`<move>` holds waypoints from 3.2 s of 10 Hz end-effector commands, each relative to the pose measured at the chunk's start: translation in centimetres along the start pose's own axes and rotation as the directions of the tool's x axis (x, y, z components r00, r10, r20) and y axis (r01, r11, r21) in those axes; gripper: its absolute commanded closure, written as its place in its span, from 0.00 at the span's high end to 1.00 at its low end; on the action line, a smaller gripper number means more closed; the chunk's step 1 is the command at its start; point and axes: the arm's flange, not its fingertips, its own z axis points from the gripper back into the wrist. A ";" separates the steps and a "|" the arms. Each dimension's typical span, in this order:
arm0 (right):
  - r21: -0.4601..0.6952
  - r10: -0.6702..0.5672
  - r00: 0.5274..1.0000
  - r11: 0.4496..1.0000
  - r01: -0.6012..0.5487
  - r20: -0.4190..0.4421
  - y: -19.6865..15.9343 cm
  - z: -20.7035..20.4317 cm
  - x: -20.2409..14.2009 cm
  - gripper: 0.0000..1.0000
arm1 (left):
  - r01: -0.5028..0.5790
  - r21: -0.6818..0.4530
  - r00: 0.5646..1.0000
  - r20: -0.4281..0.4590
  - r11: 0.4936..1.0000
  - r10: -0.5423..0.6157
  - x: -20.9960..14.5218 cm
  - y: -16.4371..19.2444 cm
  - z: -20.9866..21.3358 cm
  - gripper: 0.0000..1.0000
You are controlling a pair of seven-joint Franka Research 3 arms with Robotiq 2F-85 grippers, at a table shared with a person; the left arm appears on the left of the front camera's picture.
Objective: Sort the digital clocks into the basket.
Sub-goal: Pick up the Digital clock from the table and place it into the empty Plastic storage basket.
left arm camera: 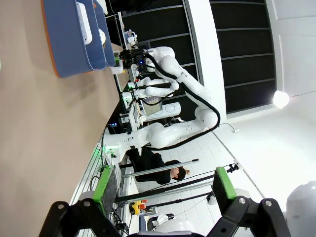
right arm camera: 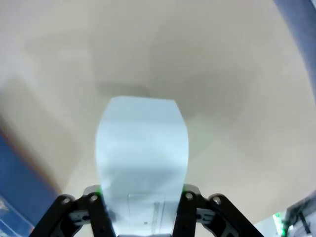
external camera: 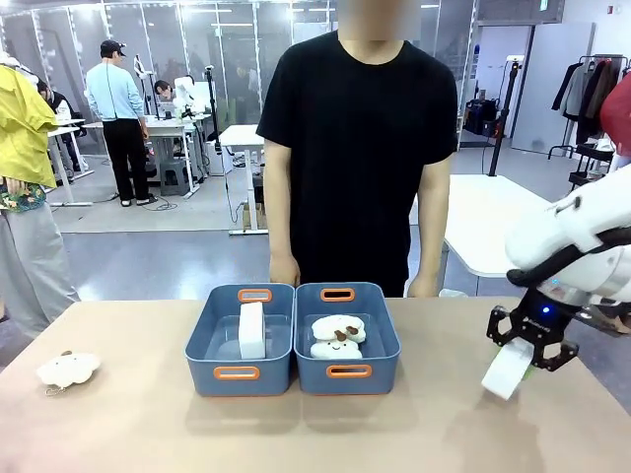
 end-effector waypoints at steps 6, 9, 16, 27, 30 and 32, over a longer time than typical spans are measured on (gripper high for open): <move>0.467 0.764 0.624 0.498 -0.731 0.164 -2.0 12.6 -8.8 0.00 | -0.007 0.007 1.000 0.014 1.000 0.007 0.4 -0.2 -0.1 1.00; 0.698 0.820 0.513 0.212 -0.684 0.253 6.1 12.8 -12.3 0.00 | -0.007 0.007 1.000 0.014 1.000 0.007 0.4 -0.2 -0.1 1.00; 0.683 0.749 0.611 0.307 -0.663 0.256 26.0 -0.1 -17.8 0.00 | -0.007 0.007 1.000 0.014 1.000 0.007 0.4 -0.2 -0.1 1.00; 0.807 0.436 0.762 0.124 -0.578 0.479 -15.2 22.8 -7.7 0.00 | -0.007 0.007 1.000 0.014 1.000 0.007 0.4 -0.2 -0.1 1.00; 0.845 0.375 0.807 0.102 -0.525 0.456 -20.6 21.8 -7.7 0.00 | -0.007 0.007 1.000 0.014 1.000 0.007 0.4 -0.2 -0.1 1.00; 0.827 0.381 0.797 0.128 -0.548 0.469 -20.6 22.1 -7.3 0.00 | -0.007 0.007 1.000 0.014 1.000 0.007 0.4 -0.2 -0.1 1.00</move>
